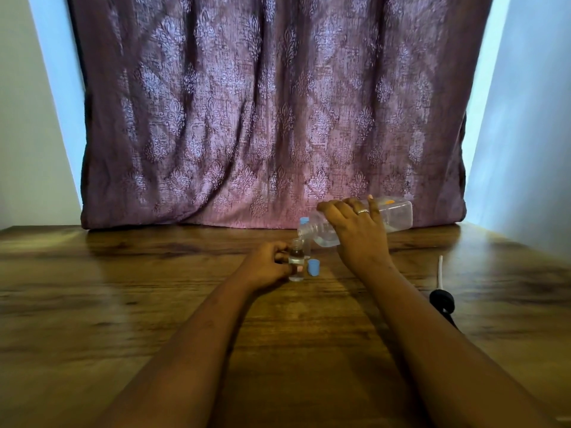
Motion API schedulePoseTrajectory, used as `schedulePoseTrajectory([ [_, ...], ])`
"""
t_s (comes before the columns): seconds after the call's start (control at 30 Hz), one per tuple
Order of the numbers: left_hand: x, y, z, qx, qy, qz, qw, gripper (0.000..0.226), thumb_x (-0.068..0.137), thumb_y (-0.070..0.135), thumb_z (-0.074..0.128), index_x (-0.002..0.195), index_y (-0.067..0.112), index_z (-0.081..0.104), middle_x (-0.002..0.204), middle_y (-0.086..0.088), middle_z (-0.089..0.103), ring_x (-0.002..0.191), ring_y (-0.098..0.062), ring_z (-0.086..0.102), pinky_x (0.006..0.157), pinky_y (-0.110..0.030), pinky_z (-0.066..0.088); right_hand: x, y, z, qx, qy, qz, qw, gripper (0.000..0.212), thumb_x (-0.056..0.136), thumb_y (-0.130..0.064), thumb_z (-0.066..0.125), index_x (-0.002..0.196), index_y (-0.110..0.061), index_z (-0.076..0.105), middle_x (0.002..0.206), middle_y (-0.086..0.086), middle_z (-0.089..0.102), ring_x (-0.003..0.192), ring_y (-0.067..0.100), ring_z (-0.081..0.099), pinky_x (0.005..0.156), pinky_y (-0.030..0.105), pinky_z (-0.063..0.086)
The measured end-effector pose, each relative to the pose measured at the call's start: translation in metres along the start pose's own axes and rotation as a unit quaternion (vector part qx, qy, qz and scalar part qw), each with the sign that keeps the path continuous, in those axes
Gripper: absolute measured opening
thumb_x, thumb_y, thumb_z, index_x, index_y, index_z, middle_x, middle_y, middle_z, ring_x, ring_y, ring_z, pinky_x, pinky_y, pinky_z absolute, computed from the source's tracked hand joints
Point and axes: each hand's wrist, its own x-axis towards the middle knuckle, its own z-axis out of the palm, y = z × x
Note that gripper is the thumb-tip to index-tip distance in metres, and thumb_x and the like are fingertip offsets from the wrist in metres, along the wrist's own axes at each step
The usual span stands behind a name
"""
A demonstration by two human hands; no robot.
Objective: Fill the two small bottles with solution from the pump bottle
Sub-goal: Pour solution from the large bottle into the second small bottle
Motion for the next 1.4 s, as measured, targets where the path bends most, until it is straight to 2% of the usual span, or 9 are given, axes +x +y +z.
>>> schedulePoseTrajectory([
  [0.17,-0.001,0.001,0.000,0.001,-0.006,0.013,1.000,0.033,0.079,0.002,0.073,0.092,0.031,0.063,0.089,0.004,0.075,0.090,-0.020,0.071,0.083,-0.040,0.056,0.000,0.000,0.000,-0.003,0.002,0.000,1.000,0.062,0.074,0.005,0.055,0.127,-0.026,0.045,0.127,-0.001,0.055,0.124,0.028,0.045,0.113,0.054,0.016],
  [0.33,-0.001,0.001,0.000,0.002,0.000,0.008,1.000,0.033,0.079,0.002,0.074,0.092,0.031,0.064,0.095,-0.002,0.076,0.099,-0.030,0.070,0.090,-0.050,0.054,0.000,0.000,0.001,-0.004,-0.001,0.000,1.000,0.064,0.074,0.006,0.055,0.127,-0.027,0.043,0.128,-0.002,0.054,0.125,0.028,0.043,0.113,0.054,0.016],
  [0.5,-0.001,0.003,0.002,0.005,0.004,0.012,1.000,0.033,0.080,0.000,0.072,0.092,0.030,0.064,0.096,-0.005,0.075,0.099,-0.032,0.070,0.088,-0.050,0.054,0.000,0.000,0.001,-0.009,0.004,-0.002,1.000,0.065,0.073,0.006,0.055,0.128,-0.027,0.042,0.129,-0.002,0.053,0.126,0.028,0.043,0.113,0.054,0.015],
  [0.8,-0.002,0.004,0.002,-0.003,0.005,0.005,1.000,0.033,0.082,-0.001,0.070,0.089,0.031,0.063,0.093,-0.001,0.075,0.096,-0.028,0.071,0.089,-0.050,0.055,0.000,-0.001,0.002,-0.011,0.010,0.002,1.000,0.069,0.072,0.007,0.057,0.128,-0.029,0.040,0.129,-0.002,0.053,0.126,0.026,0.043,0.114,0.055,0.015],
  [1.0,0.000,0.000,0.000,-0.022,0.003,0.005,1.000,0.034,0.076,0.001,0.076,0.093,0.029,0.066,0.095,-0.003,0.077,0.095,-0.028,0.072,0.089,-0.052,0.055,0.000,-0.002,0.002,0.014,0.039,0.025,0.999,0.065,0.072,0.003,0.060,0.125,-0.029,0.040,0.123,-0.004,0.057,0.120,0.025,0.048,0.111,0.053,0.025],
  [1.07,0.001,-0.001,0.000,-0.030,-0.004,0.006,1.000,0.037,0.072,0.004,0.079,0.098,0.028,0.066,0.095,0.000,0.077,0.093,-0.022,0.073,0.090,-0.051,0.057,0.000,-0.001,0.002,0.053,0.063,0.045,0.996,0.061,0.073,0.000,0.060,0.124,-0.027,0.041,0.119,-0.003,0.059,0.116,0.026,0.051,0.107,0.051,0.031],
  [1.13,0.001,-0.002,0.000,-0.035,-0.010,0.005,0.999,0.038,0.070,0.005,0.079,0.099,0.026,0.067,0.095,0.001,0.077,0.091,-0.020,0.074,0.090,-0.050,0.057,0.001,0.001,0.002,0.104,0.093,0.061,0.988,0.059,0.072,-0.005,0.065,0.123,-0.025,0.041,0.113,0.001,0.061,0.108,0.029,0.055,0.095,0.048,0.039],
  [1.27,0.003,-0.002,0.001,-0.056,0.001,0.008,0.998,0.040,0.069,0.005,0.081,0.103,0.020,0.068,0.101,-0.004,0.076,0.095,-0.024,0.073,0.089,-0.054,0.057,0.000,0.006,0.001,0.237,0.119,0.111,0.958,0.066,0.072,-0.023,0.075,0.124,-0.021,0.034,0.111,0.007,0.061,0.094,0.028,0.060,0.077,0.043,0.051],
  [1.4,0.005,-0.001,0.001,-0.065,0.010,0.010,0.998,0.037,0.072,0.004,0.080,0.102,0.020,0.068,0.101,-0.003,0.075,0.093,-0.024,0.073,0.085,-0.054,0.058,0.002,0.010,0.002,0.333,0.146,0.145,0.920,0.077,0.067,-0.028,0.081,0.124,-0.019,0.030,0.119,0.010,0.057,0.092,0.021,0.057,0.063,0.024,0.048],
])
